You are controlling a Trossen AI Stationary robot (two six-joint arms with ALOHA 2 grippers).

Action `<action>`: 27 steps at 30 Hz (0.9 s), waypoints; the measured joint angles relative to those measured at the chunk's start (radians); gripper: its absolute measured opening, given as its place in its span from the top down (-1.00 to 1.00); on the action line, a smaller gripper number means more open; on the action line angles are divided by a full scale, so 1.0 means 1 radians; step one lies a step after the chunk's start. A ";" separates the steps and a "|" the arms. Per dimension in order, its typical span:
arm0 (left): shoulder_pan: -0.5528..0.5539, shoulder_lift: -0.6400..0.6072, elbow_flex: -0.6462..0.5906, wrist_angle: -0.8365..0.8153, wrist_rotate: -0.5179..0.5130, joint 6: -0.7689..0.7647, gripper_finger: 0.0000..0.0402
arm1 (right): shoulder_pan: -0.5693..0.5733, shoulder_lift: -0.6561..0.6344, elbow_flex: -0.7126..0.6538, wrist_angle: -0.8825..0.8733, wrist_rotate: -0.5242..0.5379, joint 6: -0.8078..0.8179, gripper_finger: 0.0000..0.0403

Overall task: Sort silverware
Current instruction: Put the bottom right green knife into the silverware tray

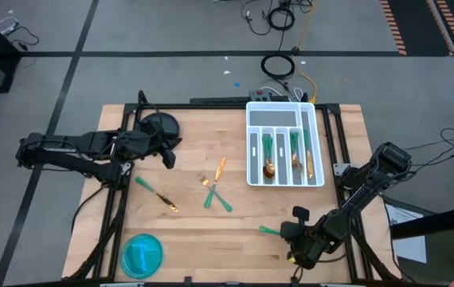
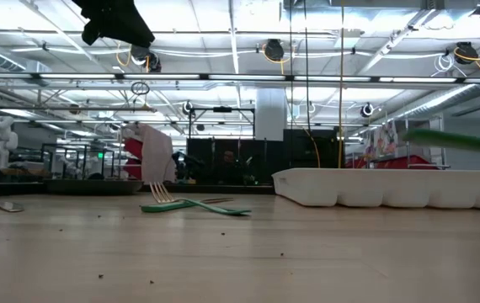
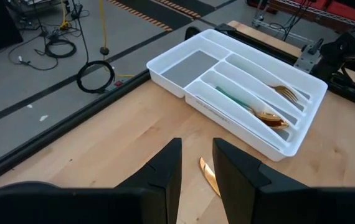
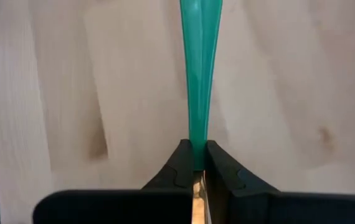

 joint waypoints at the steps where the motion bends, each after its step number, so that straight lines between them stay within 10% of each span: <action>1: 0.000 0.000 0.000 0.000 0.000 0.000 0.52 | -0.009 0.000 0.005 0.000 0.015 0.016 1.00; 27: 0.000 0.000 0.000 -0.029 0.003 0.029 0.52 | -0.299 -0.292 0.024 -0.361 0.158 0.332 1.00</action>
